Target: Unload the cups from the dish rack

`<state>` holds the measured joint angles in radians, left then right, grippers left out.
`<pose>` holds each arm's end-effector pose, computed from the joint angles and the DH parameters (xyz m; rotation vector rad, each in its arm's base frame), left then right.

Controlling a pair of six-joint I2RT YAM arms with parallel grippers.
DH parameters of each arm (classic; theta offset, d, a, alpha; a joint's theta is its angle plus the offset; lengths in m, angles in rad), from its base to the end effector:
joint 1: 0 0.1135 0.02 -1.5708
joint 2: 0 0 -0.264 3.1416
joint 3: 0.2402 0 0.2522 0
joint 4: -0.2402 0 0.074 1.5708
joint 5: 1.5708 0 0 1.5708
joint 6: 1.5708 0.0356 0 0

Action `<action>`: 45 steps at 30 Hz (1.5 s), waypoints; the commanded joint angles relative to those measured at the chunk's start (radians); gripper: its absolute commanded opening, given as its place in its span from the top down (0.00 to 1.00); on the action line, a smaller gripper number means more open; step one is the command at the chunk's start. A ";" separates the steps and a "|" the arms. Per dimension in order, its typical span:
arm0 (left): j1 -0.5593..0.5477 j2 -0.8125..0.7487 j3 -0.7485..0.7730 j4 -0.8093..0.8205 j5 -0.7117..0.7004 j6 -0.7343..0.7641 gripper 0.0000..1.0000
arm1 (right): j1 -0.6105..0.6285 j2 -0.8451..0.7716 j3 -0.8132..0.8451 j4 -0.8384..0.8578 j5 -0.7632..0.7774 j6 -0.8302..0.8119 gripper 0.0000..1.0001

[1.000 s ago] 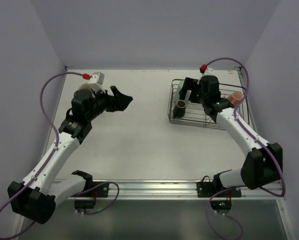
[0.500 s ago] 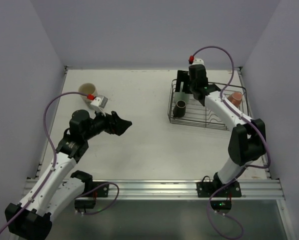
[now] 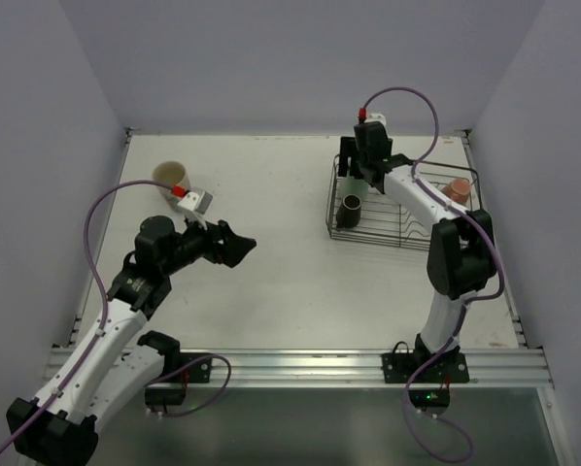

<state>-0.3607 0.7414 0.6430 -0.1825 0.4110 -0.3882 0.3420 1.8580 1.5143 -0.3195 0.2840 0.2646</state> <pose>0.1610 -0.0759 0.2979 0.2721 1.9058 -0.8922 0.4093 0.1351 0.2740 0.0681 2.2021 0.0203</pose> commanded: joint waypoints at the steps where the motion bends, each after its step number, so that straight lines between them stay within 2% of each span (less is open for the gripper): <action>1: -0.004 -0.002 0.018 0.003 -0.012 0.031 0.07 | 0.005 0.029 0.070 0.011 0.052 -0.036 0.20; 3: -0.003 0.003 0.015 0.005 -0.015 0.031 0.07 | 0.005 0.035 0.079 0.020 0.052 -0.042 0.23; 4: -0.003 0.001 0.015 0.003 -0.018 0.029 0.07 | 0.005 0.036 0.084 0.023 0.050 -0.045 0.28; 5: -0.003 0.006 0.015 0.003 -0.023 0.029 0.07 | 0.005 0.036 0.087 0.025 0.047 -0.045 0.43; 10: -0.001 0.027 0.017 0.024 0.001 -0.007 0.08 | 0.005 -0.038 0.057 0.057 0.066 -0.054 0.55; 13: -0.003 0.052 0.009 0.098 0.081 -0.090 0.14 | 0.005 -0.155 0.020 0.077 0.057 -0.057 0.57; 17: -0.004 0.090 0.010 0.341 0.166 -0.256 0.18 | 0.005 -0.374 -0.057 0.106 -0.002 -0.031 0.59; 21: -0.012 0.154 0.017 0.563 0.192 -0.447 0.20 | 0.005 -0.575 -0.237 0.152 -0.152 0.083 0.60; 23: -0.021 0.211 0.023 0.651 0.178 -0.485 0.21 | 0.005 -0.655 -0.325 0.227 -0.288 0.145 0.60; 27: -0.032 0.355 0.066 0.770 0.213 -0.579 0.22 | 0.003 -0.828 -0.564 0.416 -0.515 0.400 0.60; 31: -0.056 0.467 0.095 0.909 0.236 -0.653 0.22 | 0.005 -0.888 -0.695 0.629 -0.655 0.579 0.59; 38: -0.124 0.510 0.119 0.923 0.170 -0.635 0.22 | 0.005 -0.881 -0.761 0.711 -0.755 0.660 0.59; 43: -0.156 0.524 0.135 0.878 0.126 -0.614 0.26 | 0.003 -0.872 -0.809 0.781 -0.764 0.691 0.59; 45: -0.161 0.527 0.135 0.882 0.123 -0.617 0.31 | 0.005 -0.859 -0.813 0.787 -0.772 0.694 0.59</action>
<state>-0.5076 1.2655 0.7330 0.6678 0.5648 -1.0119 0.3462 0.9863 0.7105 0.3649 -0.4477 0.9173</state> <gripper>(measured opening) 0.707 0.664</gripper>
